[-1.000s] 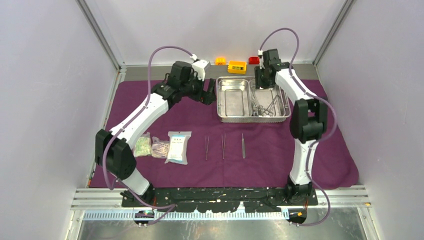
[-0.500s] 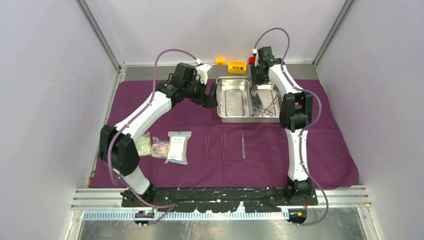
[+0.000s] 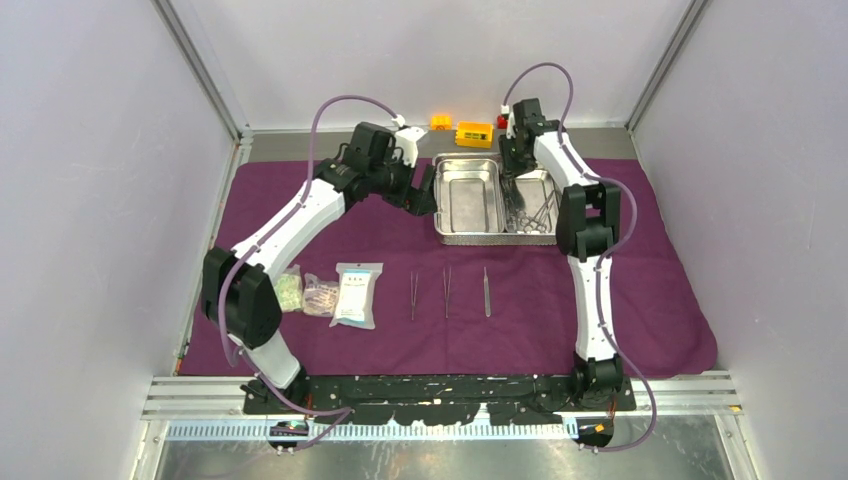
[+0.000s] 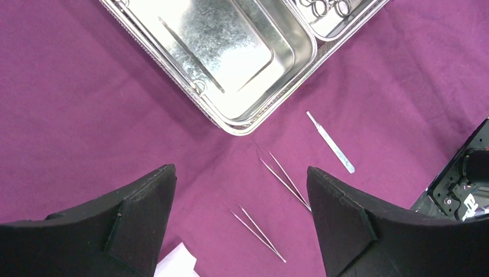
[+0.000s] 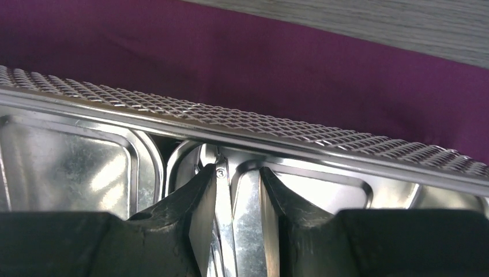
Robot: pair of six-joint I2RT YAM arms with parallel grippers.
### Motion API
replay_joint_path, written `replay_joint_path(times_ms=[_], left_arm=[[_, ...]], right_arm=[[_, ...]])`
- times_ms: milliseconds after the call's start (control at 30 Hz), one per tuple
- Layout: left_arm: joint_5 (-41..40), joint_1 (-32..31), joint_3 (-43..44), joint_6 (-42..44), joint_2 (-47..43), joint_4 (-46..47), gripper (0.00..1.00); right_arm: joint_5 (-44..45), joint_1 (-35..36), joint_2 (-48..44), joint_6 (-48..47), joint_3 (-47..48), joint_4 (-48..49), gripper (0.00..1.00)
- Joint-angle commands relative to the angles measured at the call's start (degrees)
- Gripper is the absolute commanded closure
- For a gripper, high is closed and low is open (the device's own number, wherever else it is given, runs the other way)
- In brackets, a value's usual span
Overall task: Open and lay out the surgical kit
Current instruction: Adjust the medical item in the container.
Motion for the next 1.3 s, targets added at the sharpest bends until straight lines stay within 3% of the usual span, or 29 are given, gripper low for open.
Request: replay_joint_path(times_ms=[0,267,867,1267], left_arm=[[1.67,0.38,2.57,1.47,0.41,-0.81,0.15],[6.36,0.65,1.97,1.60,2.21,0.82,0.15],[8.82,0.91,1.71,0.22,3.21,2.34,0.15],[9.72,1.00,1.35,-0.46,2.87,2.81,0.15]], right_arm=[[-1.36,0.05,0.60,-1.35,3.54,1.23,0.62],[-2.12,0.10,2.04,-2.25,5.03,1.29,0.62],[-1.40,1.23,4.21,-3.88,4.26,1.93,0.63],[5.93,1.36,2.60,-7.24,2.25,3.32,0.70]])
